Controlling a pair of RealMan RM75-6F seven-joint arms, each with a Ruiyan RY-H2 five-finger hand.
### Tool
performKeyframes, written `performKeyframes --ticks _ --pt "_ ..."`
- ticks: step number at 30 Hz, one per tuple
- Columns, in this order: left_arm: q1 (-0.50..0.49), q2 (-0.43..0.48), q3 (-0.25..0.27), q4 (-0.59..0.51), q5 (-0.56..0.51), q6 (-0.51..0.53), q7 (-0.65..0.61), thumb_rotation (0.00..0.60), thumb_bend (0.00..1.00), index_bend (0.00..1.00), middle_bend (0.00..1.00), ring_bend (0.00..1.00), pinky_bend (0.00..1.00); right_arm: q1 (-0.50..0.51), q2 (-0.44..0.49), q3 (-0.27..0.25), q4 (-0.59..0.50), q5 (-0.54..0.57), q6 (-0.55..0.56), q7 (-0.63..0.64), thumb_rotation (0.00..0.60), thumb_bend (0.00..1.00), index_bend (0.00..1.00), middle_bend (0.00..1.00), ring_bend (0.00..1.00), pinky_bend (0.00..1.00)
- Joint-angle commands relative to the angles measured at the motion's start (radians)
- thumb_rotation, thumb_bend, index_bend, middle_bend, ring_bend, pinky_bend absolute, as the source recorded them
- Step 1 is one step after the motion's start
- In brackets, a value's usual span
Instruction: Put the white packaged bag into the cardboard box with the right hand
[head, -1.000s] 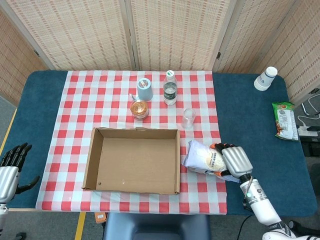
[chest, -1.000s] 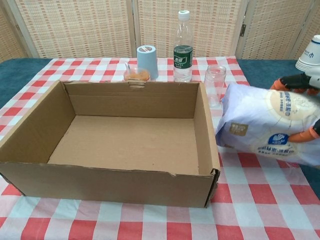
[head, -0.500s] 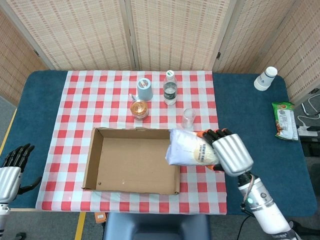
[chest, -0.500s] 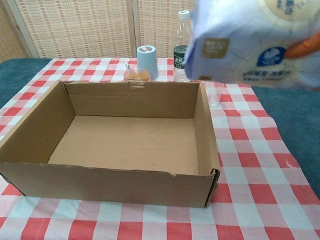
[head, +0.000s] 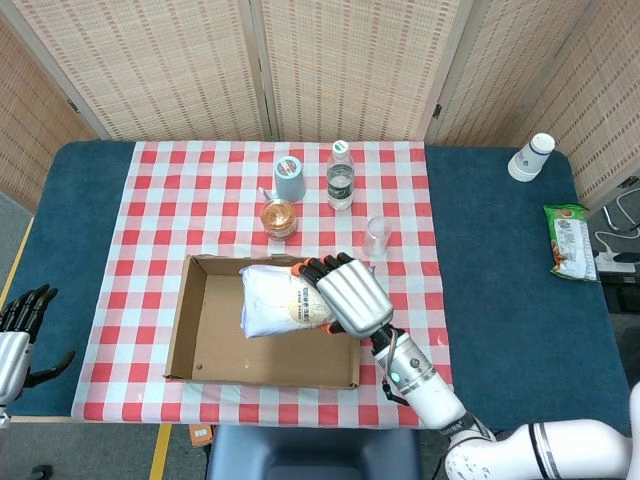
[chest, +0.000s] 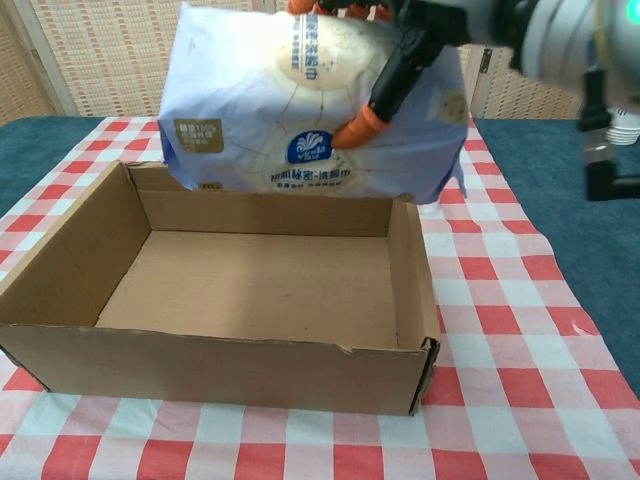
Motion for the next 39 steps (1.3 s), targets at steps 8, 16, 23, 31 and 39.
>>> performKeyframes --ticks 8,16,23,31,39 --pt "0.000 0.013 0.002 0.002 -0.007 -0.011 -0.029 0.600 0.24 0.00 0.00 0.00 0.10 0.122 -0.205 0.020 0.236 0.100 -0.038 0.061 0.600 0.00 0.52 0.37 0.36 0.58" --pt "0.002 0.021 -0.001 0.007 -0.007 -0.010 -0.062 0.600 0.24 0.00 0.00 0.00 0.10 0.163 -0.275 0.019 0.322 0.103 -0.048 0.097 0.600 0.00 0.52 0.37 0.36 0.58" --pt "0.003 0.028 -0.001 0.007 -0.009 -0.012 -0.078 0.600 0.24 0.00 0.00 0.00 0.10 0.183 -0.302 0.012 0.356 0.120 -0.065 0.114 0.600 0.00 0.49 0.37 0.35 0.58" --pt "0.003 0.029 -0.002 0.003 -0.012 -0.014 -0.078 0.600 0.24 0.00 0.00 0.00 0.10 0.217 -0.247 0.009 0.314 0.288 -0.141 0.069 0.600 0.00 0.04 0.12 0.02 0.23" --pt "0.003 0.026 -0.002 -0.001 -0.012 -0.013 -0.071 0.600 0.24 0.00 0.00 0.00 0.10 0.224 -0.218 0.007 0.284 0.270 -0.125 0.107 0.600 0.00 0.00 0.01 0.00 0.08"
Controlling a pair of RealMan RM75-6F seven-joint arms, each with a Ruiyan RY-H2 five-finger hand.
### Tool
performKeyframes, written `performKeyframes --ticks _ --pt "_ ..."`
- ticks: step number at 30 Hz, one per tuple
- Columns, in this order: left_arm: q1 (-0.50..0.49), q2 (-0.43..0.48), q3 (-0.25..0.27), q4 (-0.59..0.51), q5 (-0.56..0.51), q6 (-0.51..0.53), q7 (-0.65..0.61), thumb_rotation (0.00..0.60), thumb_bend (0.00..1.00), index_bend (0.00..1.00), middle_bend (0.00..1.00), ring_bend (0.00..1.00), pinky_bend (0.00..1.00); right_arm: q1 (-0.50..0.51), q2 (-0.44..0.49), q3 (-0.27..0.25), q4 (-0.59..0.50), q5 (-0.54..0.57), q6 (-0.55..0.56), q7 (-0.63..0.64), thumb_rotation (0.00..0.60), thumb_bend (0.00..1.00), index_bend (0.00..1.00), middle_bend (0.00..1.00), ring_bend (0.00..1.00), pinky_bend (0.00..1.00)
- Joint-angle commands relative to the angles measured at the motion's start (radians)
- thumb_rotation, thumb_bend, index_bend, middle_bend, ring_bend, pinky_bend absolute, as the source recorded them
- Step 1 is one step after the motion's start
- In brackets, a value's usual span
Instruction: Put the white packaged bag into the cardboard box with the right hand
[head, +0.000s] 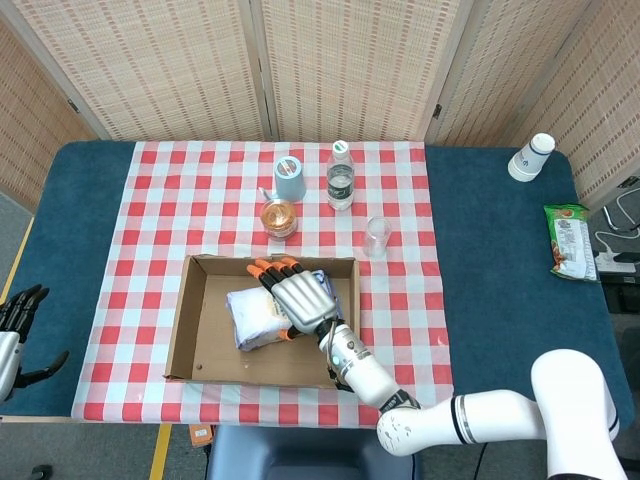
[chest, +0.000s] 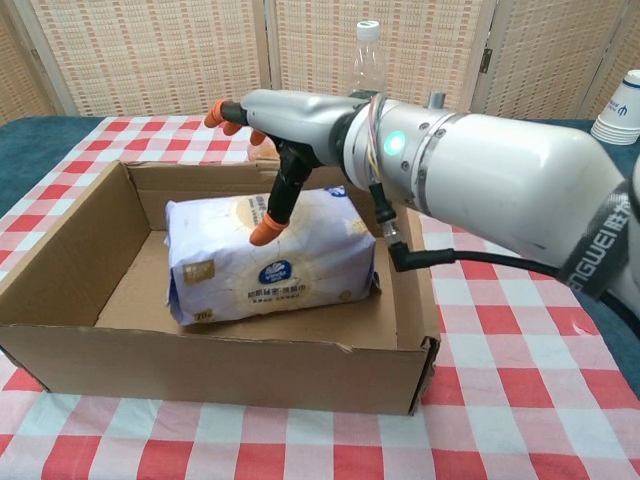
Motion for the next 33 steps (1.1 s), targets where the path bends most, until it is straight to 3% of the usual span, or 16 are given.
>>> performKeyframes --ticks 1,6,12,15,19,25,28,33 --pt "0.000 -0.001 -0.001 0.000 -0.001 0.001 0.003 0.600 0.24 0.00 0.00 0.00 0.10 -0.001 0.011 -0.002 -0.017 -0.024 0.017 0.018 0.600 0.00 0.00 0.01 0.00 0.08" --pt "0.002 -0.003 -0.002 0.003 -0.002 0.004 0.003 0.600 0.24 0.00 0.00 0.00 0.10 -0.020 0.064 -0.011 -0.085 -0.069 0.063 0.019 0.600 0.00 0.00 0.01 0.00 0.08" --pt "-0.001 -0.004 0.000 0.005 -0.001 -0.001 0.009 0.600 0.24 0.00 0.00 0.00 0.10 -0.110 0.232 -0.064 -0.270 -0.153 0.206 -0.040 0.600 0.00 0.00 0.01 0.00 0.08" --pt "-0.003 -0.008 0.001 0.004 0.000 -0.005 0.018 0.600 0.24 0.00 0.00 0.00 0.10 -0.188 0.363 -0.124 -0.369 -0.221 0.289 -0.075 0.600 0.00 0.00 0.01 0.00 0.08" --pt "-0.007 -0.016 0.003 0.002 0.001 -0.012 0.038 0.600 0.24 0.00 0.00 0.00 0.10 -0.335 0.525 -0.229 -0.417 -0.405 0.403 -0.006 0.600 0.00 0.00 0.01 0.00 0.08" --pt "-0.012 -0.029 0.007 0.000 -0.001 -0.023 0.077 0.600 0.24 0.00 0.00 0.00 0.10 -0.553 0.637 -0.375 -0.278 -0.633 0.570 0.161 0.600 0.00 0.03 0.01 0.00 0.08" --pt "-0.014 -0.035 0.007 0.003 -0.006 -0.028 0.091 0.600 0.24 0.00 0.00 0.00 0.10 -0.644 0.633 -0.419 -0.146 -0.704 0.645 0.227 0.600 0.00 0.04 0.01 0.00 0.08" --pt "-0.016 -0.042 0.009 0.005 -0.006 -0.032 0.111 0.600 0.24 0.00 0.00 0.00 0.10 -0.755 0.582 -0.447 0.069 -0.765 0.726 0.350 0.600 0.00 0.04 0.01 0.00 0.06"
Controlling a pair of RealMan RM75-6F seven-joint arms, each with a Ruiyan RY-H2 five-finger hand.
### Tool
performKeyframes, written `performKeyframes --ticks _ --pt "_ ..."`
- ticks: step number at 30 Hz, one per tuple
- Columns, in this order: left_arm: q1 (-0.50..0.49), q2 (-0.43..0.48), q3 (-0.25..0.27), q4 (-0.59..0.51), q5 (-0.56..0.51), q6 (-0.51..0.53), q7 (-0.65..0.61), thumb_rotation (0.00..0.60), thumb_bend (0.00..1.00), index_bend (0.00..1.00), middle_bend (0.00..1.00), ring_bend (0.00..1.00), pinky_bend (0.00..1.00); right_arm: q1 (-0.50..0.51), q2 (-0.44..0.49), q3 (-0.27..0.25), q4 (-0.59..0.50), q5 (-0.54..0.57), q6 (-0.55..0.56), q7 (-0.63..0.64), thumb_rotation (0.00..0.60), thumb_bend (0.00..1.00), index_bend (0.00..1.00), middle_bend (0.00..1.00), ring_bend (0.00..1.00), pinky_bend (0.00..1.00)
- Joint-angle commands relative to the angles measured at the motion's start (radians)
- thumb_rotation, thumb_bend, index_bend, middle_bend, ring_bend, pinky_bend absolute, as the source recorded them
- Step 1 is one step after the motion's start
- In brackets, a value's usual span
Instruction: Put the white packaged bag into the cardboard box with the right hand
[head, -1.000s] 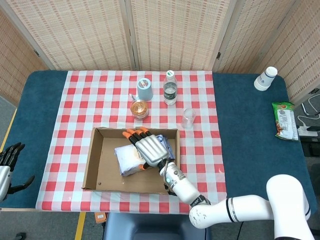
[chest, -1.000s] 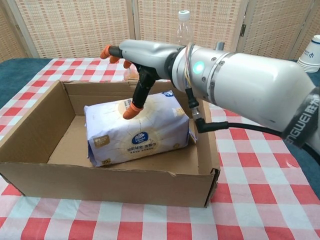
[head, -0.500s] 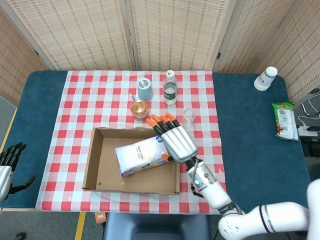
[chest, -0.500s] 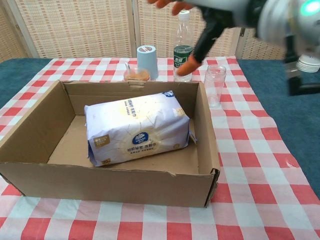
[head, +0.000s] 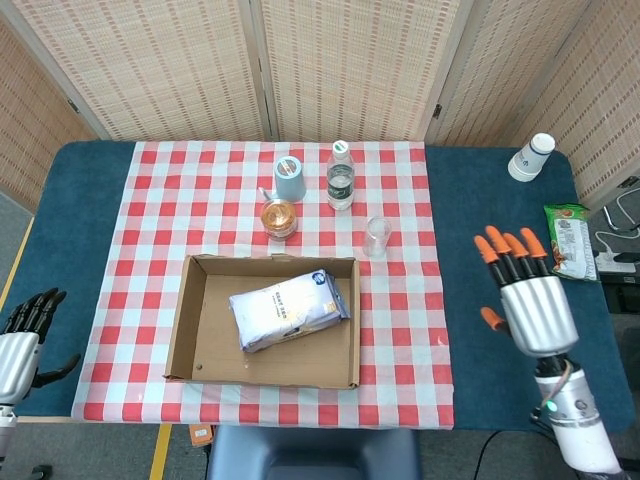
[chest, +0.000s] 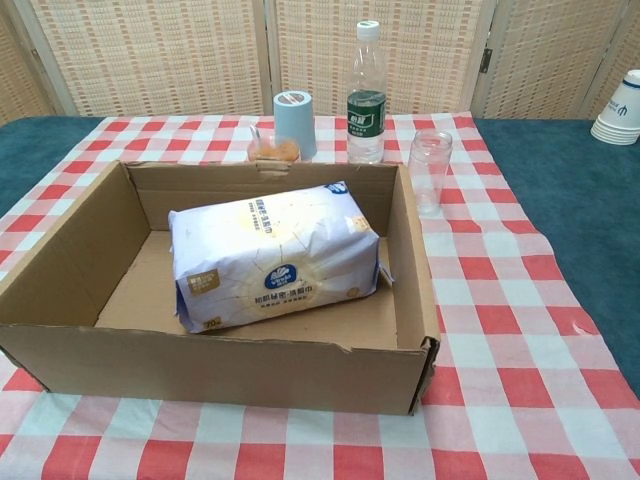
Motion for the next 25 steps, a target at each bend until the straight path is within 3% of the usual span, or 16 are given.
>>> performKeyframes --ticks 1,6,12,18,25 --pt "-0.001 -0.004 0.002 0.000 0.002 0.000 0.012 0.600 0.24 0.00 0.00 0.00 0.10 -0.137 -0.036 -0.054 0.222 -0.080 0.097 0.165 0.600 0.00 0.05 0.01 0.00 0.06" --pt "0.001 -0.010 0.006 0.006 0.011 0.007 0.034 0.600 0.24 0.00 0.00 0.00 0.10 -0.184 -0.066 -0.043 0.310 -0.077 0.086 0.254 0.600 0.00 0.06 0.01 0.00 0.04" --pt "0.002 -0.010 0.001 0.004 0.002 0.010 0.034 0.600 0.24 0.00 0.00 0.00 0.10 -0.211 -0.084 -0.039 0.336 -0.109 0.061 0.249 0.600 0.03 0.06 0.01 0.00 0.03" --pt "-0.001 -0.008 0.006 0.004 0.011 0.006 0.024 0.600 0.24 0.00 0.00 0.00 0.10 -0.234 -0.056 -0.032 0.250 -0.050 -0.020 0.200 0.600 0.04 0.06 0.01 0.00 0.02" --pt "-0.001 -0.005 0.003 0.006 0.008 0.006 0.011 0.600 0.24 0.00 0.00 0.00 0.10 -0.240 -0.060 -0.002 0.229 -0.053 -0.053 0.166 0.600 0.04 0.06 0.01 0.00 0.02"
